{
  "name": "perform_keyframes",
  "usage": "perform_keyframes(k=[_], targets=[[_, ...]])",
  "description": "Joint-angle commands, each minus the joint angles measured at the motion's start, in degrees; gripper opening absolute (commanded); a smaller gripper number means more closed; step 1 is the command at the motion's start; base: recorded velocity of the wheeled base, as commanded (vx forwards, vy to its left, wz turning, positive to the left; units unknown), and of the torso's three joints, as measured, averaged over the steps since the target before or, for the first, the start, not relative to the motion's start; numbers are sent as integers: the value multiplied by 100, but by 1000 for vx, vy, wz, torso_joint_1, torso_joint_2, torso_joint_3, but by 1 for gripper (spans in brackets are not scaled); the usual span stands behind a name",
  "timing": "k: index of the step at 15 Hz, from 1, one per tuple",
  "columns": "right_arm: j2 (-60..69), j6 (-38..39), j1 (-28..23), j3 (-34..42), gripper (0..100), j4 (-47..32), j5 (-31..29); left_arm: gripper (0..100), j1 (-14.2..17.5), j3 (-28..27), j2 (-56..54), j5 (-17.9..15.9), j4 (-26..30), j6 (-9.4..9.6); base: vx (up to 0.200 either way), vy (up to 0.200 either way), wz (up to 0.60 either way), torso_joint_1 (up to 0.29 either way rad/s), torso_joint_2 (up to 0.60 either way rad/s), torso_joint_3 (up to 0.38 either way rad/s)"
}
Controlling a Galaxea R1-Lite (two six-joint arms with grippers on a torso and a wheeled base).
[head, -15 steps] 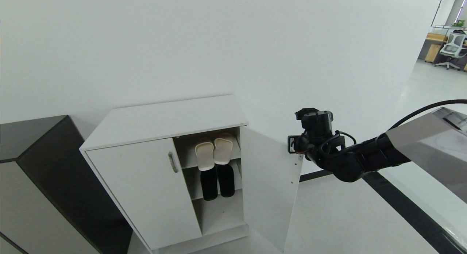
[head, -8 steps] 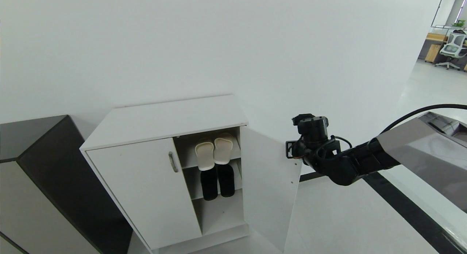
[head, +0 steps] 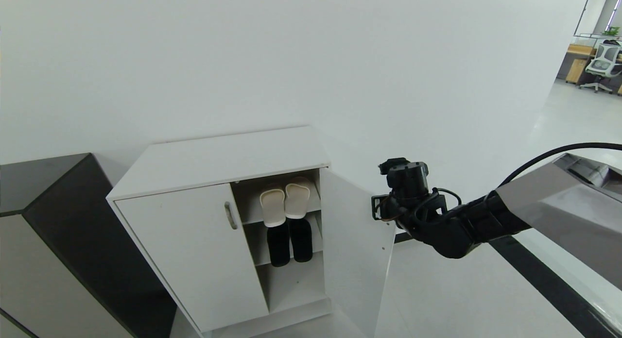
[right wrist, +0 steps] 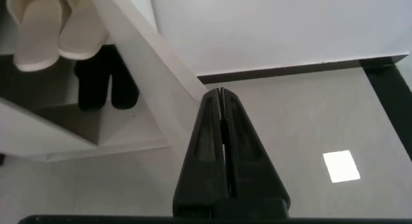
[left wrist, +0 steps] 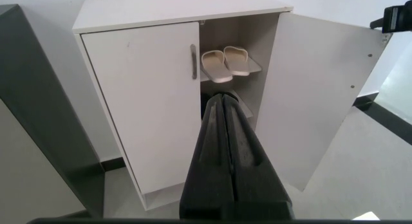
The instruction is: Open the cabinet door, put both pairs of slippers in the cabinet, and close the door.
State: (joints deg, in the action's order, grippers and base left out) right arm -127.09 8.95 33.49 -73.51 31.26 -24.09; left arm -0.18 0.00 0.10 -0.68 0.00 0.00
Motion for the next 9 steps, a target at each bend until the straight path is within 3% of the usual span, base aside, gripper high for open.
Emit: perform_keyframes(k=[1,5,9], targets=[[299,10,378,285,0,-14,1,0,1,0,8,-2,0,0,0,0,0,0,0,0],[984,-16,1257,891,0,258,-237,0,1,0,8,-2,0,-9,0,0,0,0,0,0],[1476,-60,1459,1322,0,284,-228,0,1,0,8,-2,0,-9,0,0,0,0,0,0]])
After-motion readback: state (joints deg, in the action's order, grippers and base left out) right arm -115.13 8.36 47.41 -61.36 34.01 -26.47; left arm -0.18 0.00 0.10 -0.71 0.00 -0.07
